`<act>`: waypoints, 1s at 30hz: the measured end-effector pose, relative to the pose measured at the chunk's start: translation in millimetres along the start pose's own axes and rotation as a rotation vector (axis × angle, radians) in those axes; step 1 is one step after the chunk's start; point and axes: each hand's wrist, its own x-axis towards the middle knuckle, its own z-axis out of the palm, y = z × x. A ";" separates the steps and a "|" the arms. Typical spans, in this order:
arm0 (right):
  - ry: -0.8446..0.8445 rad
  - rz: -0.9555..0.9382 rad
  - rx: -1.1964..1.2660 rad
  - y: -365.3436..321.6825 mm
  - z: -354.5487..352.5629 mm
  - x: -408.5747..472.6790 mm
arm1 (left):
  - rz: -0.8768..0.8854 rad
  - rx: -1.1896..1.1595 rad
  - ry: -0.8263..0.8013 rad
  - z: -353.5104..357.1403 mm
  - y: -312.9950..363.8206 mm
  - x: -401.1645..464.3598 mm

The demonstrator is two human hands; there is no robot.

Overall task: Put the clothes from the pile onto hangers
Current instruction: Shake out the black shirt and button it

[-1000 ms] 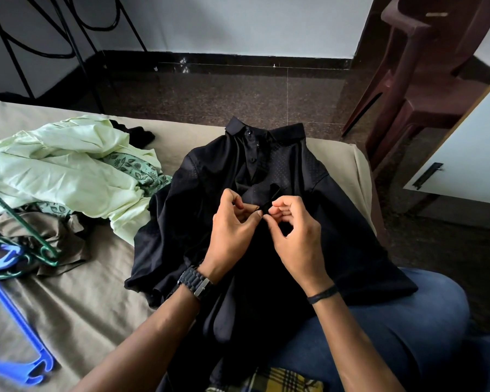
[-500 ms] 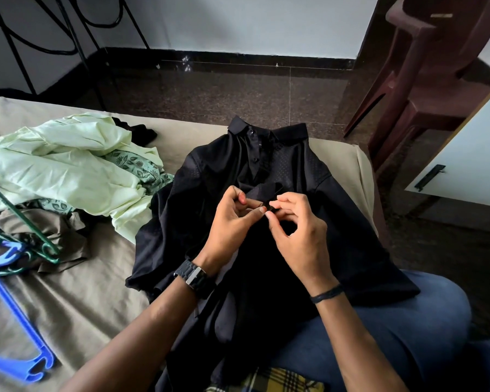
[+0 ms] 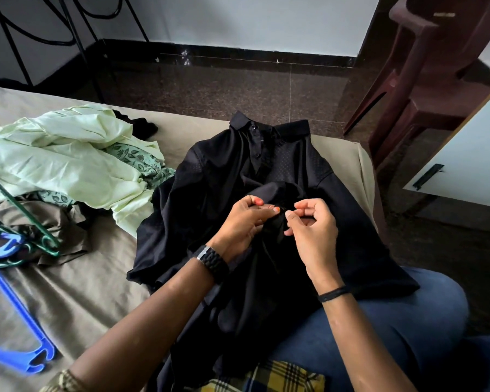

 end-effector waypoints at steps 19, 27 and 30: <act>-0.300 0.182 -0.290 23.6 -18.4 -28.0 | -0.030 0.645 -0.207 -43.5 -9.5 -39.1; -0.261 0.231 0.009 15.1 -29.4 -35.6 | 0.065 0.818 -0.027 -34.3 -14.0 -47.1; -0.357 0.251 0.081 4.9 -36.5 -35.8 | 0.119 0.728 0.007 -26.8 -5.3 -57.0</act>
